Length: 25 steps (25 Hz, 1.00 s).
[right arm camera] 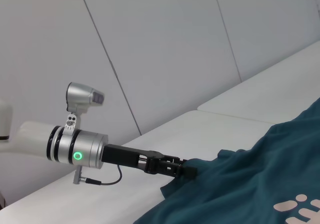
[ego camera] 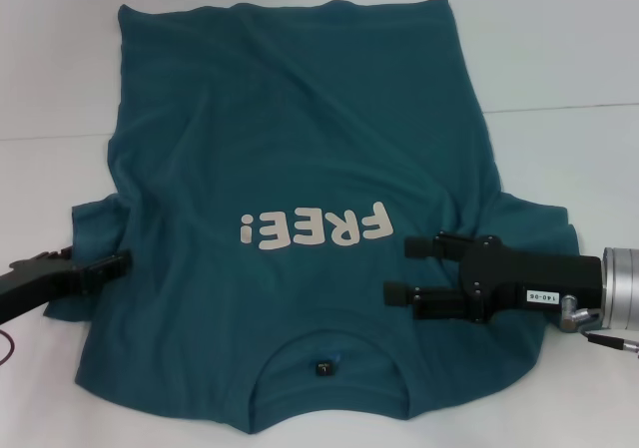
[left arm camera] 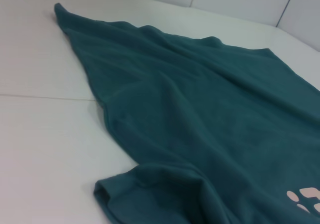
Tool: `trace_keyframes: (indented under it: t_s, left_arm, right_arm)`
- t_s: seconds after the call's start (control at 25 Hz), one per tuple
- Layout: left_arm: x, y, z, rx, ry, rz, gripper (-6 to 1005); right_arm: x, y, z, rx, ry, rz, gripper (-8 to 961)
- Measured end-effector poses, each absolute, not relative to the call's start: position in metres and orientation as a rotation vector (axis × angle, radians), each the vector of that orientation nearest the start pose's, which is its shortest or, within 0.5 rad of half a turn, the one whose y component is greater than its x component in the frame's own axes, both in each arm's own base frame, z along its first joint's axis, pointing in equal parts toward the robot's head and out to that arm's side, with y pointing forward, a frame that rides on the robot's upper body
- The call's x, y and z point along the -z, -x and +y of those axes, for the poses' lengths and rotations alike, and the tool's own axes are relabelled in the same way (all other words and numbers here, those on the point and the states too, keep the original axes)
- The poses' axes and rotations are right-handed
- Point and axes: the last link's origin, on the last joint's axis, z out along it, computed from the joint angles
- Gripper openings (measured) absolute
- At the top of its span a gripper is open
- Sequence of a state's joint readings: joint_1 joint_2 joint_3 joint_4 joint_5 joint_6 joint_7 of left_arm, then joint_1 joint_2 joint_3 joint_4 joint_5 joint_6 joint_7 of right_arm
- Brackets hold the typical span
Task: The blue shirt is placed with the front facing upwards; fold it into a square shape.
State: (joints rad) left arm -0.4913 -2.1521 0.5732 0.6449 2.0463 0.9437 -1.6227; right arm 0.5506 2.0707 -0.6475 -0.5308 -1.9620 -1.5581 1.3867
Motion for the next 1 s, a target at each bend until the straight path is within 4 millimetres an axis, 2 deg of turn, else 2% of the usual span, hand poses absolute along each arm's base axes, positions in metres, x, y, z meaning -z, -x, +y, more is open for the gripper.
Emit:
trace_keyframes:
  t_s: [0.36,0.6,0.8,1.0]
  left_arm:
    - [-0.004,0.3385,0.3647,0.452,2.028,-1.132,838]
    - [-0.0045,0.3392,0.366,0.441,2.02,-1.134,633]
    - [-0.0044,0.339,0.3662,0.444,2.017,-1.14,416]
    - [-0.0044,0.3385,0.3667,0.445,2.018,-1.139,257]
  right_arm:
    - [0.0113,-0.2618,0.3271,-0.838,2.687,0.759,940]
    - [0.0108,-0.2616,0.3275,-0.841,2.683,0.759,941]
    - [0.0113,-0.2613,0.3277,-0.84,2.683,0.757,941]
    - [0.0117,-0.2621,0.3275,-0.84,2.677,0.757,940]
